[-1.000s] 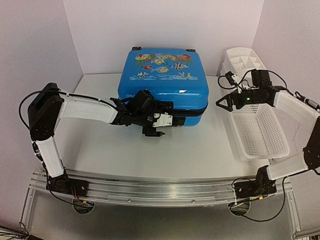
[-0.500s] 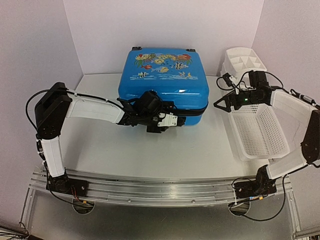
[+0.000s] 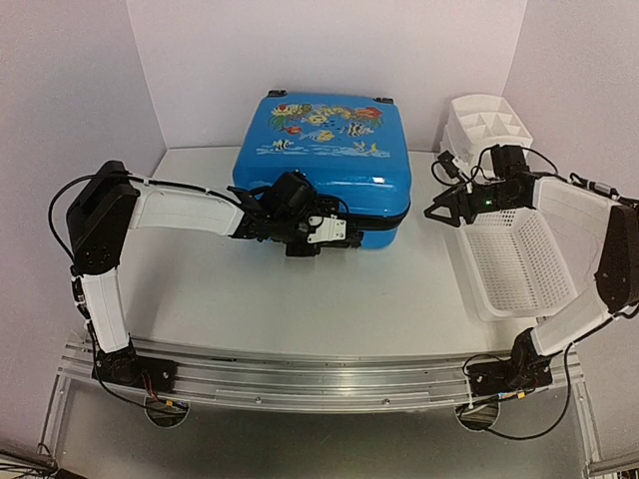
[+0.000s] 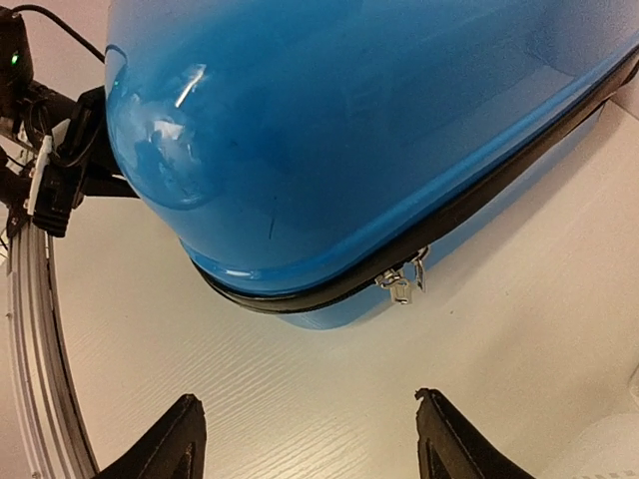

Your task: Open, take out, and arrange the luggage

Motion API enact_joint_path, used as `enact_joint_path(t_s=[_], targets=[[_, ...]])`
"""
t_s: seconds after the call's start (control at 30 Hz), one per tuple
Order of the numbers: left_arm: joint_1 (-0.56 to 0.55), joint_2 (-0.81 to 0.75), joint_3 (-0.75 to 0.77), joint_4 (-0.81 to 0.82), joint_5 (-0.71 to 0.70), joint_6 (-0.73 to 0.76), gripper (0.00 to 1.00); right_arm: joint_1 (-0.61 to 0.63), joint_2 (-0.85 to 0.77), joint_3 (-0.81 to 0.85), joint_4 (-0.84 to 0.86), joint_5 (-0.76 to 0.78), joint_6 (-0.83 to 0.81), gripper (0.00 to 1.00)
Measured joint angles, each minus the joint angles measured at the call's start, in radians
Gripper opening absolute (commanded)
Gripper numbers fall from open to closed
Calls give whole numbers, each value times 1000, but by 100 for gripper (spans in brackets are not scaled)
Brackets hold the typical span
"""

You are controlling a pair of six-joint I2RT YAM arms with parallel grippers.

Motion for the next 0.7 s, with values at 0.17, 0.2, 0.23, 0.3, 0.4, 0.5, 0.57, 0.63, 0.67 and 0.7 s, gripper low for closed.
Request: enact_joint_path(t_s=[0.17,0.2,0.23,0.3,0.4,0.5,0.57,0.63,0.67,0.7], targets=[[22,-24,-18,-22,42,-6,0,21,73,6,6,-41,-26,63],[25,-30,-24,-22,47,-8,0,27,93,10,9,-50,-31,62],[29,-37,-33,-23,53,-9,0,30,112,16,13,-55,-36,60],[36,-49,-45,-30,63,-13,0,36,153,39,17,-73,-44,58],[40,-54,-49,-38,71,-21,0,38,215,87,35,-96,-57,55],[40,-54,-49,-38,71,-26,0,38,263,122,54,-114,-72,47],[40,-54,-49,-38,71,-27,0,38,291,138,63,-133,-80,45],[40,-54,-49,-38,71,-27,0,38,310,143,69,-152,-90,44],[40,-54,-48,-38,71,-27,0,38,314,143,68,-158,-95,43],[40,-54,-48,-38,71,-27,0,38,315,142,68,-164,-101,42]])
